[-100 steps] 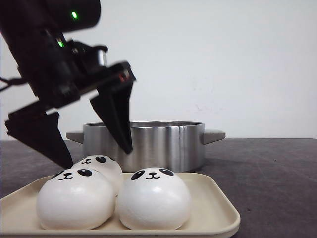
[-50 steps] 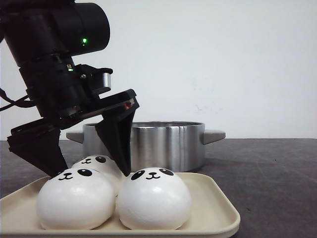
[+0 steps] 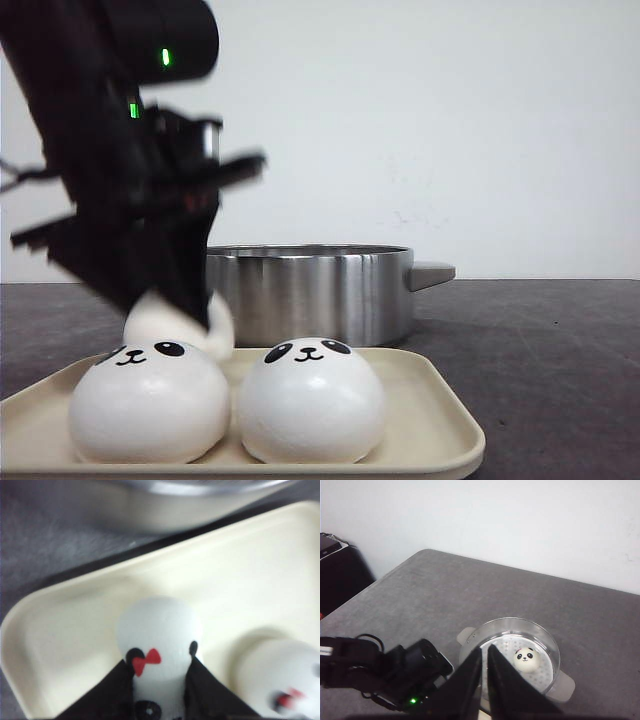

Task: Steam buns
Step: 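Lower the left gripper and grasp the other farther panda bun, then carry the bun with the left gripper into the steamer and release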

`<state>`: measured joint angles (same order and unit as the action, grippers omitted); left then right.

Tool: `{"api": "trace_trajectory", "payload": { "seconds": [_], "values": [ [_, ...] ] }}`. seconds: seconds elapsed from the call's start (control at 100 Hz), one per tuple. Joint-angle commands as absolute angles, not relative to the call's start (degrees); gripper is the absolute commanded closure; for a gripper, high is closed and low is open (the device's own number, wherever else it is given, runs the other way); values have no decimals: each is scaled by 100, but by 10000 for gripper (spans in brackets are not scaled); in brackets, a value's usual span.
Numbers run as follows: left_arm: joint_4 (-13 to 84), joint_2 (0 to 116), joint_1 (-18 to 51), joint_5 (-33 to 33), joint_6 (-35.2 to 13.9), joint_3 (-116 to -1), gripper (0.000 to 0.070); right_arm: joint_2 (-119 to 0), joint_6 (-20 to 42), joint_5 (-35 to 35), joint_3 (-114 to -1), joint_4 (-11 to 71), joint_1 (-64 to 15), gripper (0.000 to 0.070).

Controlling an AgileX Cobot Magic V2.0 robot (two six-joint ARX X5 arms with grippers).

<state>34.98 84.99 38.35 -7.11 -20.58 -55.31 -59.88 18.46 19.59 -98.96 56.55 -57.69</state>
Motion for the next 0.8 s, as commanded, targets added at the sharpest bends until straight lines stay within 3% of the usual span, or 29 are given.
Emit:
{"api": "trace_trajectory", "payload": {
  "seconds": [0.0,0.19,0.35,0.64,0.79],
  "values": [
    [3527,8189,3955,-753,-2062,-5795,693,-6029,1907,1977,-9996,5625,-5837,689],
    [3371,7242,4123,-707,-2060,-6086,693,-6029,1887,1970,-9996,5625,-5837,689],
    [2954,7105,3994,-130,-1929,-6598,693,-6031,1852,1955,-9996,5625,-5837,689],
    [2880,8715,3295,-154,-1406,-7985,693,-6036,1754,1957,-9996,5640,-5837,689],
    [2873,9771,3118,-99,-1393,-8530,693,-6060,1761,1959,-9994,5723,-5837,689]
  ]
}}
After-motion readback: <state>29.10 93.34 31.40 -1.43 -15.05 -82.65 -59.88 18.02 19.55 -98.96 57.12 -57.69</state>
